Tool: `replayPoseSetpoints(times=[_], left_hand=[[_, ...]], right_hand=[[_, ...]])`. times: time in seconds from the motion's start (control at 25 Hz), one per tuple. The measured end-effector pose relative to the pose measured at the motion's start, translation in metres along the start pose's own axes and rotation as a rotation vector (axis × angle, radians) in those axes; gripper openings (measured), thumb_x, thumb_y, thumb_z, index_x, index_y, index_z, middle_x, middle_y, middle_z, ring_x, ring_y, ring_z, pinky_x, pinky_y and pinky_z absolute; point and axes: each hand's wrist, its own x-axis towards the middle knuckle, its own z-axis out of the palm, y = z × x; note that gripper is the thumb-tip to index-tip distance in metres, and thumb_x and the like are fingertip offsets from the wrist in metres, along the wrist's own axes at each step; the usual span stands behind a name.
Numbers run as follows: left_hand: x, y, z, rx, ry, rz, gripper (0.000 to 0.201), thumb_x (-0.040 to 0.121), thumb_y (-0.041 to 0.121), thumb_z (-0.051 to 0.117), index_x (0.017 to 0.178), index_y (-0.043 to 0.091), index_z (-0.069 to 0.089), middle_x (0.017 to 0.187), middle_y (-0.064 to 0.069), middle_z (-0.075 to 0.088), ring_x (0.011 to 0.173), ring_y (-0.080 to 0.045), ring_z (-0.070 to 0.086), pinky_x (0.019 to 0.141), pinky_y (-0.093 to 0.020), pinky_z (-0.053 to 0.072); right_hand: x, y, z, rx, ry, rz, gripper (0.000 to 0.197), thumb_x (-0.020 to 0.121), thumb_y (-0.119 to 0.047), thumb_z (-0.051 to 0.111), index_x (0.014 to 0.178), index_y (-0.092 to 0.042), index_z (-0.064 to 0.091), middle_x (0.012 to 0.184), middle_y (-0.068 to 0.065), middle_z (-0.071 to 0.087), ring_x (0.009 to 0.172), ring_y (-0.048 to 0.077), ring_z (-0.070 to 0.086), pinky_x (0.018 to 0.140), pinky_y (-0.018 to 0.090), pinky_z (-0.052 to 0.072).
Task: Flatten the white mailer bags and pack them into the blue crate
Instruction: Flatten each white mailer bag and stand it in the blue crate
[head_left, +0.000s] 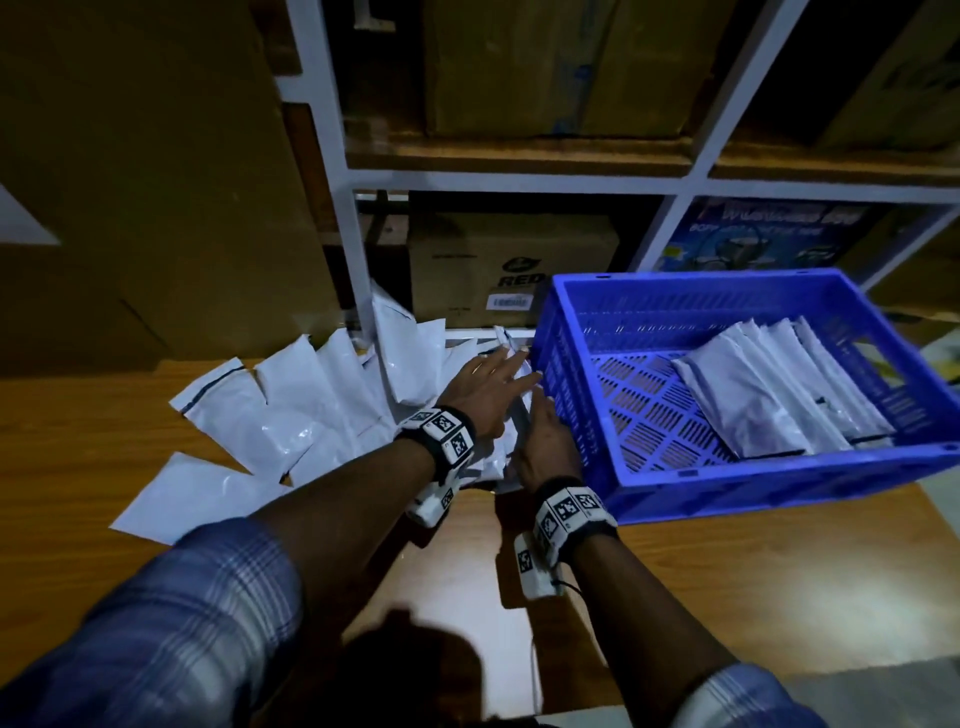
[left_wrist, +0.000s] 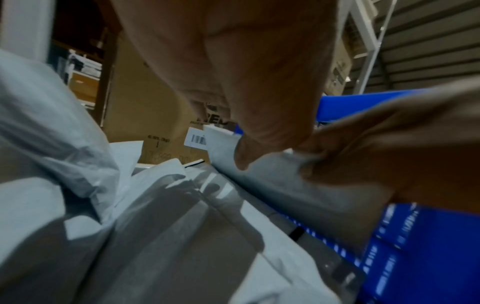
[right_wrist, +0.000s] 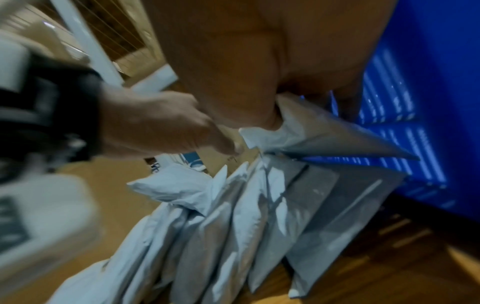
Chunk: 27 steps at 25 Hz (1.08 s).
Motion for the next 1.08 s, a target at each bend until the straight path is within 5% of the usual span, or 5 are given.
replayPoseSetpoints(times=[0.24, 0.4, 0.72, 0.84, 1.08], left_hand=[[-0.052, 0.008, -0.019, 0.124, 0.089, 0.127, 0.066, 0.088, 0.034, 0.068, 0.149, 0.03, 0.043, 0.166, -0.004, 0.018, 0.154, -0.025, 0.006, 0.119, -0.052, -0.01], [-0.114, 0.011, -0.027, 0.126, 0.153, 0.26, 0.05, 0.081, 0.033, 0.072, 0.129, 0.024, 0.066, 0.152, -0.006, 0.047, 0.147, -0.028, 0.032, 0.121, -0.052, 0.007], [-0.242, 0.05, 0.047, -0.052, 0.027, -0.089, 0.076, 0.086, 0.021, 0.06, 0.155, 0.028, 0.029, 0.165, -0.002, 0.02, 0.152, -0.027, 0.015, 0.122, -0.05, 0.007], [-0.273, 0.068, 0.094, -0.138, -0.043, -0.269, 0.09, 0.089, 0.014, 0.054, 0.159, 0.036, 0.0, 0.168, 0.004, -0.005, 0.154, -0.023, -0.009, 0.121, -0.048, -0.008], [-0.301, 0.086, 0.145, -0.243, -0.059, -0.325, 0.089, 0.079, 0.045, 0.06, 0.158, 0.033, 0.02, 0.166, 0.001, 0.016, 0.154, -0.021, -0.003, 0.119, -0.05, 0.001]], right_hand=[[-0.079, -0.002, -0.008, -0.027, 0.075, -0.245, 0.087, 0.07, -0.013, 0.045, 0.154, -0.013, 0.022, 0.149, 0.014, 0.041, 0.128, 0.039, 0.044, 0.103, 0.049, 0.042], [-0.145, -0.008, -0.006, -0.102, 0.135, -0.294, 0.091, 0.072, 0.009, 0.044, 0.155, -0.021, 0.021, 0.156, 0.006, 0.035, 0.141, 0.031, 0.033, 0.112, 0.048, 0.033], [-0.223, -0.002, 0.049, -0.139, -0.036, -0.377, 0.077, 0.08, -0.023, 0.013, 0.157, -0.021, 0.015, 0.163, 0.002, 0.019, 0.149, 0.029, 0.02, 0.117, 0.047, 0.025], [-0.231, 0.007, 0.076, -0.196, -0.208, -0.349, 0.085, 0.085, -0.019, 0.045, 0.158, -0.025, 0.001, 0.165, -0.003, 0.001, 0.152, 0.024, 0.003, 0.12, 0.044, 0.014], [-0.239, 0.036, 0.111, -0.245, -0.232, -0.42, 0.066, 0.1, -0.06, 0.015, 0.154, -0.037, -0.014, 0.159, -0.012, -0.027, 0.146, 0.014, -0.028, 0.119, 0.043, -0.012]])
